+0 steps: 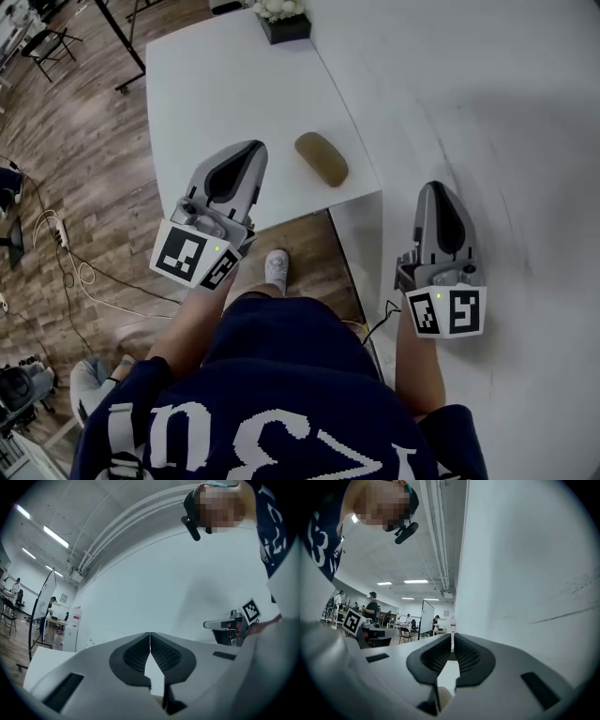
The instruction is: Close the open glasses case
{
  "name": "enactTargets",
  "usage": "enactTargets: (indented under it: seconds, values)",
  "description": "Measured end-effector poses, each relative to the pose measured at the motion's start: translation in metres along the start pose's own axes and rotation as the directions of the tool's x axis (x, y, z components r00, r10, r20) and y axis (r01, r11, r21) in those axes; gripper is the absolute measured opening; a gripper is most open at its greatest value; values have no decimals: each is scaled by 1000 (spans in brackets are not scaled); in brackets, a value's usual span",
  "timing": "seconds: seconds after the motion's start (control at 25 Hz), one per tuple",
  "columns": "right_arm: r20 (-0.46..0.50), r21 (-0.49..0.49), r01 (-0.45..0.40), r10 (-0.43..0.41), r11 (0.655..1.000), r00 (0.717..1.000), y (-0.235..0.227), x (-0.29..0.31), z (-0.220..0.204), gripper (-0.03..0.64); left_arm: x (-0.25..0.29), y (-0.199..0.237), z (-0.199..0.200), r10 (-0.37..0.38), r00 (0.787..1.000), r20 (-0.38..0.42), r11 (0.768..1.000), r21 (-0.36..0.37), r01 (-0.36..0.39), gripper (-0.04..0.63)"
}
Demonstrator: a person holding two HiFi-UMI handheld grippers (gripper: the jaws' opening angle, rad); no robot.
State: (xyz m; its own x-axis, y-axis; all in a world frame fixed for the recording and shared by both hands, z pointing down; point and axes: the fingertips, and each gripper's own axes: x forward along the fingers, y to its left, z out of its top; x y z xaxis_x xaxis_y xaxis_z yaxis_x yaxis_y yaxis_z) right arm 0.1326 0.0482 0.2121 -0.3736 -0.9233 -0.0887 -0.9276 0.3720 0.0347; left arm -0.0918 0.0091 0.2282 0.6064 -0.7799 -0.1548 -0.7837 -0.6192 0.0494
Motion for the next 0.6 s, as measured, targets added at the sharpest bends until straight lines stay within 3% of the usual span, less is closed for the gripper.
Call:
enactTargets:
  seconds: [0.36, 0.6]
  values:
    - [-35, 7, 97, -96, 995, 995, -6, 38, -9, 25, 45, 33, -11, -107, 994, -39, 994, -26, 106, 15]
    - [-98, 4, 108, -107, 994, 989, -17, 50, -29, 25, 64, 40, -27, -113, 991, -66, 992, -58, 109, 15]
